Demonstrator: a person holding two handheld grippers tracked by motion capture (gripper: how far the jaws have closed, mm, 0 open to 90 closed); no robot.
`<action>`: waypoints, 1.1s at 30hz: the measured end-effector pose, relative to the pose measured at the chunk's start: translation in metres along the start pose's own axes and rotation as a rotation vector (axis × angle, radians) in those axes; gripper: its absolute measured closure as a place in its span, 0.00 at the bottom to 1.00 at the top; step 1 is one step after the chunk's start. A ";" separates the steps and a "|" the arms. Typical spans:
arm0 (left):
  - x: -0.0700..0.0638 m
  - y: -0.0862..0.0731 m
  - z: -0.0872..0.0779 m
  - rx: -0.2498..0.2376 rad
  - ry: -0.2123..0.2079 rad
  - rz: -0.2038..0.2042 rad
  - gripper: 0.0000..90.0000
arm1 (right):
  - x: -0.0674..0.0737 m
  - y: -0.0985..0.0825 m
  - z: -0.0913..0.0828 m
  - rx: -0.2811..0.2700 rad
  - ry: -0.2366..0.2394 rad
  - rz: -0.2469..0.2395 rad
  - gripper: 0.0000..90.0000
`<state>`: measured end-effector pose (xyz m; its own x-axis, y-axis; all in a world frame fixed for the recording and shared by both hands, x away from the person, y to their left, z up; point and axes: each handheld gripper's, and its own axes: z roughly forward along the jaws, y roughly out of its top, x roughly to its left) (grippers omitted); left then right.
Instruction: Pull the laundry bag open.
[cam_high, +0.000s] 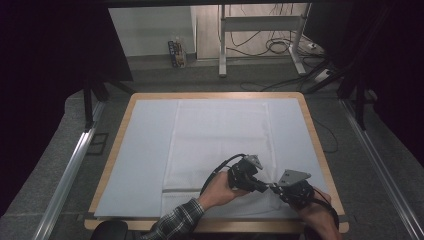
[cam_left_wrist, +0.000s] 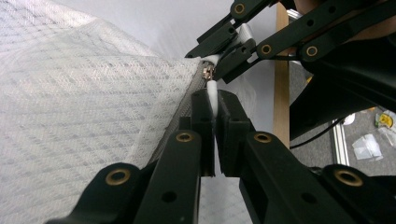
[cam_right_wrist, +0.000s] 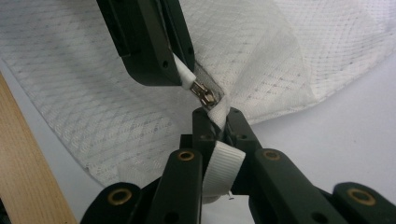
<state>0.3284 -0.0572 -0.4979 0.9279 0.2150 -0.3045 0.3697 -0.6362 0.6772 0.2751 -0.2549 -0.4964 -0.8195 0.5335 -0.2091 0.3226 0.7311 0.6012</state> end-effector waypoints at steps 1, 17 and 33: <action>0.000 0.000 0.000 0.002 0.001 0.000 0.97 | 0.000 0.000 0.000 0.000 0.001 0.000 0.94; 0.003 -0.008 -0.008 0.023 0.033 0.002 0.97 | -0.003 -0.003 -0.002 -0.003 0.009 0.040 0.94; 0.006 -0.028 -0.026 0.031 0.082 -0.030 0.97 | -0.004 -0.004 -0.002 -0.001 0.013 0.052 0.94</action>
<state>0.3251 -0.0189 -0.5011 0.9179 0.2931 -0.2674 0.3964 -0.6510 0.6473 0.2763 -0.2609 -0.4965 -0.8080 0.5649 -0.1677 0.3643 0.7026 0.6113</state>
